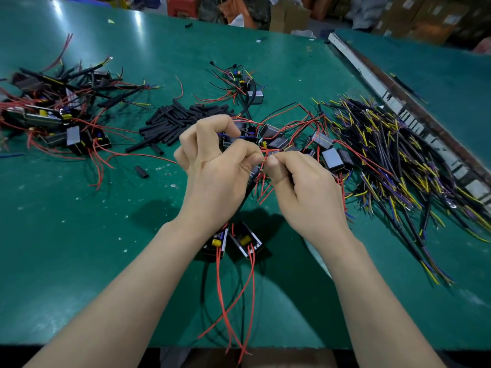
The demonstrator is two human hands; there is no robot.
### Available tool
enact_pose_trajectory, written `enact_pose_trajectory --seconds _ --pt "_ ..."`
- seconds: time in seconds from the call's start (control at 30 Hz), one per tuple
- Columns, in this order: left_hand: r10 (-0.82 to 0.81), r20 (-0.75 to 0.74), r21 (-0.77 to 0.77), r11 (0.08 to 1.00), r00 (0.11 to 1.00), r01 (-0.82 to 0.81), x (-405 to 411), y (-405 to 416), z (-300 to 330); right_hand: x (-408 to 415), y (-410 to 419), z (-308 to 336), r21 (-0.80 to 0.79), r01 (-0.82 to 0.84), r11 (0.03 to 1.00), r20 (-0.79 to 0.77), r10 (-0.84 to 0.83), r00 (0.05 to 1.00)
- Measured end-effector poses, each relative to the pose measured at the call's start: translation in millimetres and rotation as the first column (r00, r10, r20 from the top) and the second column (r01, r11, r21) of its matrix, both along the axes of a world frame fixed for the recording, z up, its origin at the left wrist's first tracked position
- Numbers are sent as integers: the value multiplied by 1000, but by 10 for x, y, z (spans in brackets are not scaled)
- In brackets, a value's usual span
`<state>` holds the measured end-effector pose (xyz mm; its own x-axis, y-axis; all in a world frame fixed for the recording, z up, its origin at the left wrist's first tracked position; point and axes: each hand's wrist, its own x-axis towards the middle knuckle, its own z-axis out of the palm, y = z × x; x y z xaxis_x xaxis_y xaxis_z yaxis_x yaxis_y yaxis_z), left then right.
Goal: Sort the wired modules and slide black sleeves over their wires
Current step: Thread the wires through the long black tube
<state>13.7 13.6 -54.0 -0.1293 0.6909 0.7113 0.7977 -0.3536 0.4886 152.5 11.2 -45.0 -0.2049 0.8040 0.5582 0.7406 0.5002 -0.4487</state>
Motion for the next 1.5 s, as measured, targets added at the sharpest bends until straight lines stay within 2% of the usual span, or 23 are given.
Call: enact_pose_trajectory --seconds 0.13,0.27,0.43,0.63,0.77,0.97,1.03,1.1,1.17,1.23,1.33,1.43,1.5 --pt "-96 72 -120 987 993 104 -6 2 9 38 30 -11 -10 -47 999 -44 46 998" --pt "-109 184 -152 979 977 138 -20 14 35 42 39 -18 22 -25 999 -67 26 997" --pt "-120 237 -169 972 964 162 -28 4 55 37 26 -12 115 41 993 -1 -41 999" --pt "-156 287 -194 957 945 216 -42 19 42 43 23 -5 222 30 975 61 -45 997" --pt "-180 257 -175 958 950 229 -55 23 40 67 34 -19 248 -9 969 41 -1 999" --pt "-144 92 -50 988 985 149 -57 -15 62 65 43 -38 306 -18 952 67 -3 998" --pt "-135 71 -13 991 988 136 -45 -29 68 77 52 -29 310 5 951 25 -14 1000" --pt "-131 115 -40 990 985 136 -51 -28 75 138 86 -9 317 60 947 -61 -42 997" --pt "-115 144 -119 984 983 133 -64 -24 70 230 131 6 293 153 944 -127 -120 985" --pt "-115 92 -187 974 989 130 -65 -19 37 309 176 7 213 211 954 -146 -182 972" --pt "-131 4 -305 944 991 126 -69 9 0 335 205 -3 90 165 982 -159 -150 976" --pt "-178 44 -423 888 983 180 -76 43 -4 295 201 -23 9 115 993 -118 -113 987" --pt "-191 80 -405 890 978 207 -82 40 -1 269 193 -38 -16 103 995 -97 -104 990"
